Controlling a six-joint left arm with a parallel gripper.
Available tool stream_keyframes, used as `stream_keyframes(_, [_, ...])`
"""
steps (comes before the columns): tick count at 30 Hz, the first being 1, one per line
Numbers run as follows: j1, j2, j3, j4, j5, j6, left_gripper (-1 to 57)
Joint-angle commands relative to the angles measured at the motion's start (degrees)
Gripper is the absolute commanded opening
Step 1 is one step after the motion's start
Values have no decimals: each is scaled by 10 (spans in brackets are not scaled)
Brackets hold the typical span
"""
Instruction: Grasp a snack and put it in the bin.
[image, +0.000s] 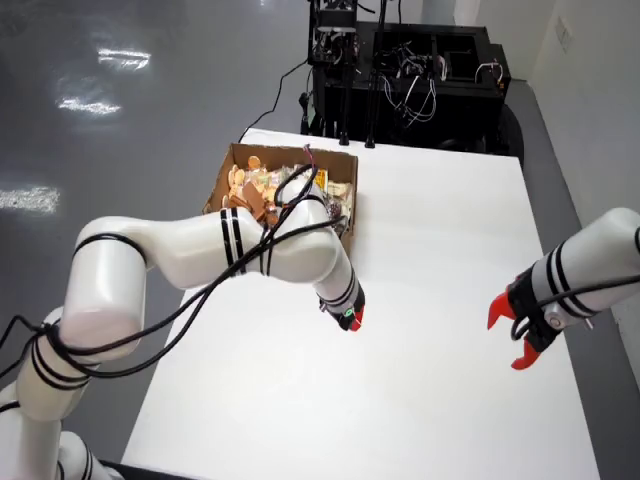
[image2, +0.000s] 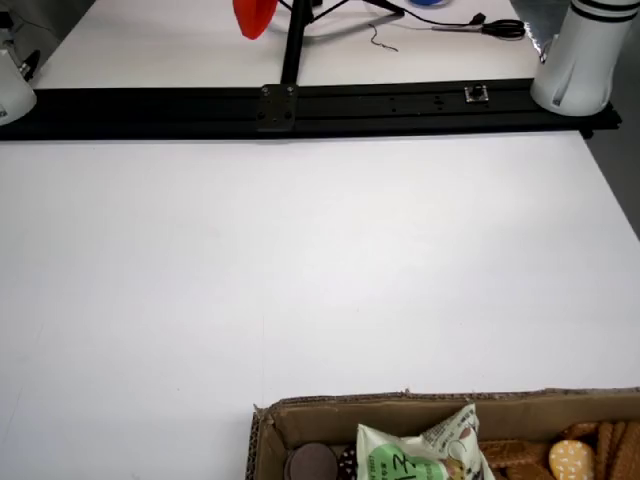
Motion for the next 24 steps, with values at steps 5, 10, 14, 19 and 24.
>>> stream_keyframes(5, [5, 0, 0, 0, 0, 0, 4])
stream_keyframes(10, [5, 0, 0, 0, 0, 0, 4])
stream_keyframes(14, [4, 0, 0, 0, -1, 0, 4])
stream_keyframes(19, [2, 0, 0, 0, -1, 0, 4])
stream_keyframes(24, [0, 0, 0, 0, -1, 0, 4])
